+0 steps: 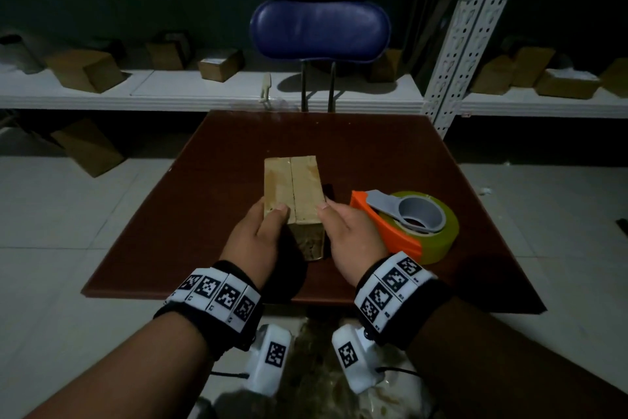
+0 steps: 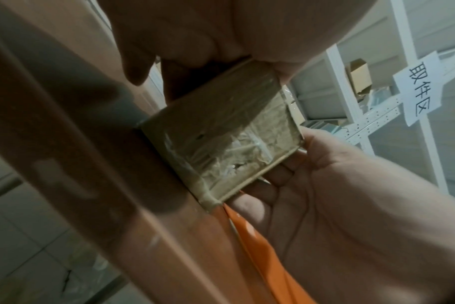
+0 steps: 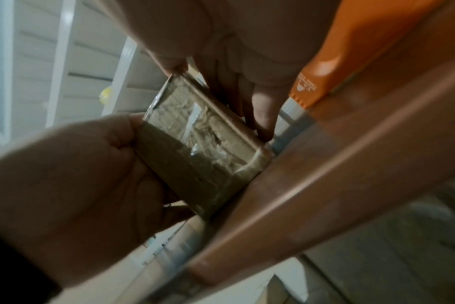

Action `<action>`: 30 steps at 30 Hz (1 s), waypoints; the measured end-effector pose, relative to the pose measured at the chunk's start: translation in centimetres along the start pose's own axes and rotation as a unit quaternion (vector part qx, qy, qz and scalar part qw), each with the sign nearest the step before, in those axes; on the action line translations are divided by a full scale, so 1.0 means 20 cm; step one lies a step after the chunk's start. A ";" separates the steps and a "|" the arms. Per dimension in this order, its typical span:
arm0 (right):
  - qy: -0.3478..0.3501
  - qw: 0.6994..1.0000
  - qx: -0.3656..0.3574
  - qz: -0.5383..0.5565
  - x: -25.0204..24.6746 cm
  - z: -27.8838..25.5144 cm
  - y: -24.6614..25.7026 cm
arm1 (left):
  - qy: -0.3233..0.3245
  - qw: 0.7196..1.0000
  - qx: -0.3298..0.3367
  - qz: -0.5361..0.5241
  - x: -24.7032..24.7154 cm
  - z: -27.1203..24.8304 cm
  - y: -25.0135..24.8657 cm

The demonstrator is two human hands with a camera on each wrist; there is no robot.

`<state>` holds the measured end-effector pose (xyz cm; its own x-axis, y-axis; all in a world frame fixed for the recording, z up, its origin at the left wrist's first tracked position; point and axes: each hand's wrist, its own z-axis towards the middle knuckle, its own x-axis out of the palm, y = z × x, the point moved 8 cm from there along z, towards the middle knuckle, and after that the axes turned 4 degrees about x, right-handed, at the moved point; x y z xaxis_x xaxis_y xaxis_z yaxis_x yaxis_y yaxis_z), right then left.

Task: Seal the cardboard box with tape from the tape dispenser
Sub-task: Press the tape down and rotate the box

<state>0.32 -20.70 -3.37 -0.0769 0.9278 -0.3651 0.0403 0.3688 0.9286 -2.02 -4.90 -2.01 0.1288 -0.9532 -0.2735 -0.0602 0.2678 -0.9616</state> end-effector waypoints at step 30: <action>-0.126 0.991 -0.012 -0.046 -0.24 0.00 -0.02 | -0.162 0.983 -0.083 0.010 -0.26 0.03 0.05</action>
<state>0.66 -25.22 -2.01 0.1725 0.8759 -0.4507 0.0211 0.4541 0.8907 -2.14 0.42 -1.64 0.4320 -0.8462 -0.3119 -0.2242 0.2342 -0.9460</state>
